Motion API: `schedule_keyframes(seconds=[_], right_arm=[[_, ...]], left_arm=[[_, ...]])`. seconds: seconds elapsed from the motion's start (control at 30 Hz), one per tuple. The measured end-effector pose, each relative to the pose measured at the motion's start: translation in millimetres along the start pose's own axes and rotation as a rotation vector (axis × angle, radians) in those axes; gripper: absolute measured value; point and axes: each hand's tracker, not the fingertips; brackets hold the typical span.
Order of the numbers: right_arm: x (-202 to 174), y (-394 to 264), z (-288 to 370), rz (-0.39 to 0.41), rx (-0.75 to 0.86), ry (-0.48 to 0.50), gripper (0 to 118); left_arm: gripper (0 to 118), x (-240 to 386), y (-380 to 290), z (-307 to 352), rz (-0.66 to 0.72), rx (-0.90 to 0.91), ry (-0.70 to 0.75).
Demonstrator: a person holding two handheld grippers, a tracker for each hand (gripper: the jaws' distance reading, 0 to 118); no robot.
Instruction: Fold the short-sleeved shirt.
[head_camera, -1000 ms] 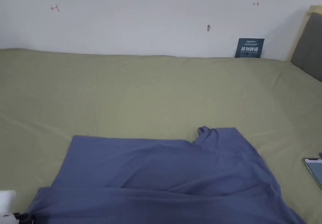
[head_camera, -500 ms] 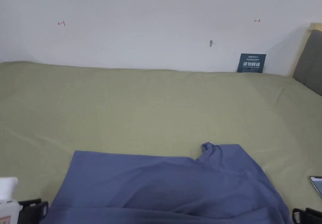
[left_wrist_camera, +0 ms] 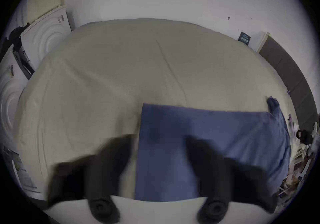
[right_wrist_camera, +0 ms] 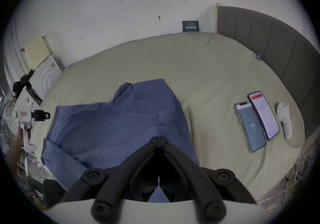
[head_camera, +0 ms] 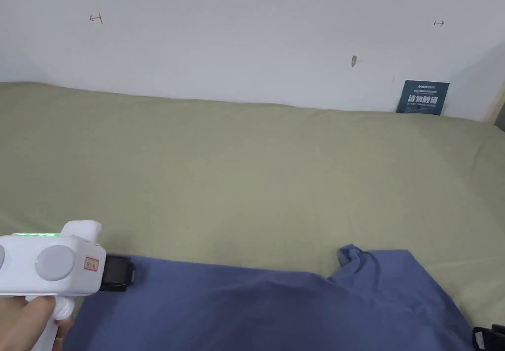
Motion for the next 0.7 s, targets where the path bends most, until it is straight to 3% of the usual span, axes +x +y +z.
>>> schedule_keyframes(seconds=[0.1,0.27,0.3,0.4,0.43,0.57,0.6,0.63,0.67,0.7], right_arm=[[8,1,-15,-0.015,-0.02,-0.016,0],[16,6,-25,-0.023,-0.032,-0.045,0],[20,8,-28,-0.013,-0.031,-0.051,0],[28,19,-36,0.012,-0.03,-0.066,0],[30,23,-39,0.018,-0.031,-0.071,0],[35,44,-60,0.029,-0.046,-0.085,4],[37,50,-70,0.027,-0.066,-0.085,26],[38,54,-78,0.029,-0.106,-0.086,78],[38,57,-89,0.031,-0.155,-0.086,110],[38,59,-99,0.047,-0.17,-0.083,118]], left_arm=[[112,9,7,-20,-0.065,0.024,0.076],[110,14,12,-30,-0.032,-0.029,0.045],[105,14,11,-26,-0.019,-0.013,0.032],[37,15,11,-15,-0.027,0.028,-0.003],[6,16,11,-15,-0.029,0.025,-0.033],[6,23,8,-19,-0.057,0.02,-0.002],[6,23,8,-20,-0.054,0.017,-0.002],[6,24,7,-21,-0.051,0.017,-0.001],[6,23,9,-21,-0.048,0.016,-0.002],[6,24,9,-21,-0.049,0.014,0.0]])
